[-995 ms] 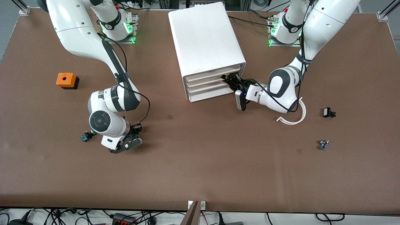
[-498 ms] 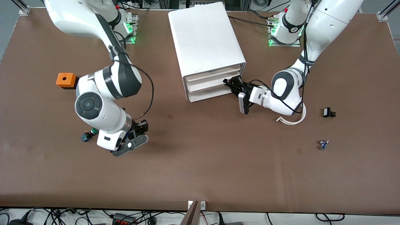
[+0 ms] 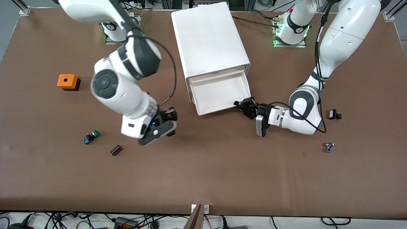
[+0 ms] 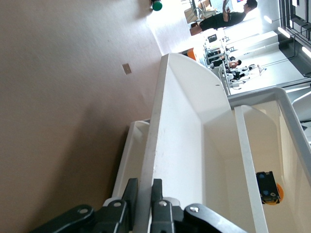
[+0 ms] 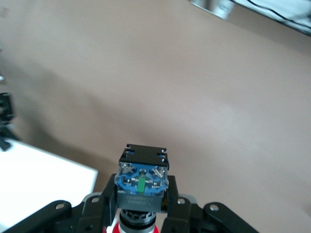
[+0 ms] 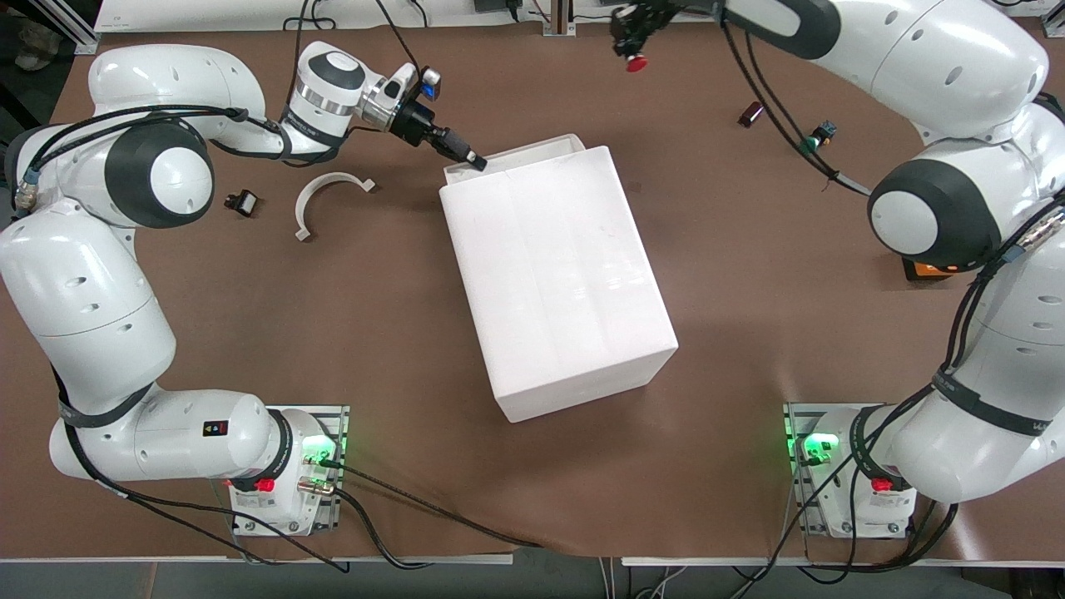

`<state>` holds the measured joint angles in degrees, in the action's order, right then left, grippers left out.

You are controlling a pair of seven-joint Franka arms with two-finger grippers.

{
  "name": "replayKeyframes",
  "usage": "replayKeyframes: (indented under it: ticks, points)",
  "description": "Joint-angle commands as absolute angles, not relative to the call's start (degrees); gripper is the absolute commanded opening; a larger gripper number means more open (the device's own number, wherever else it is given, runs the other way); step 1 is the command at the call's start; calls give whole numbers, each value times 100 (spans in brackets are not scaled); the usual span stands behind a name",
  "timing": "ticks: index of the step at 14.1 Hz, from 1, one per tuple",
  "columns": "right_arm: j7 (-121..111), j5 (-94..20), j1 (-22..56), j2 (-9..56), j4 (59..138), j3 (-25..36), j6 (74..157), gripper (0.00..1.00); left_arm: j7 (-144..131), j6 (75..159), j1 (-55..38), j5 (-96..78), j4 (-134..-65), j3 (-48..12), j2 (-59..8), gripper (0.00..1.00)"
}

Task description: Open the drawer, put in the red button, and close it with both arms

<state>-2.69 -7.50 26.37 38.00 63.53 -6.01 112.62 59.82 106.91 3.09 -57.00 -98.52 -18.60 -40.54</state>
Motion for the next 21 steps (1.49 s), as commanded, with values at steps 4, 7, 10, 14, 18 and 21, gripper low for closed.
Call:
replayKeyframes:
  ticks: [4,7,10,14,18,21]
  points:
    - [473,-668,3470,3937,6187,-563,11496,0,5750,10540,466,-4993,-9572,-1793,-3807,100]
    - [974,-659,3761,4095,6187,-562,11505,0,4732,9698,658,-4153,-9116,-1793,-3604,100]
    - [1290,-589,4103,4315,6187,-554,11531,0,3520,8573,800,-3211,-8274,-1793,-3604,100]
    - [1600,-167,4333,4517,6196,-554,11540,0,2095,7771,852,-2042,-7306,-1793,-3595,100]
    - [1837,-158,4333,4702,6196,-554,11601,0,1504,7444,756,-557,-6847,-1846,-3464,100]
    - [2293,-167,4333,4834,6179,-562,11707,0,1415,7444,651,306,-6829,-1890,-3358,100]
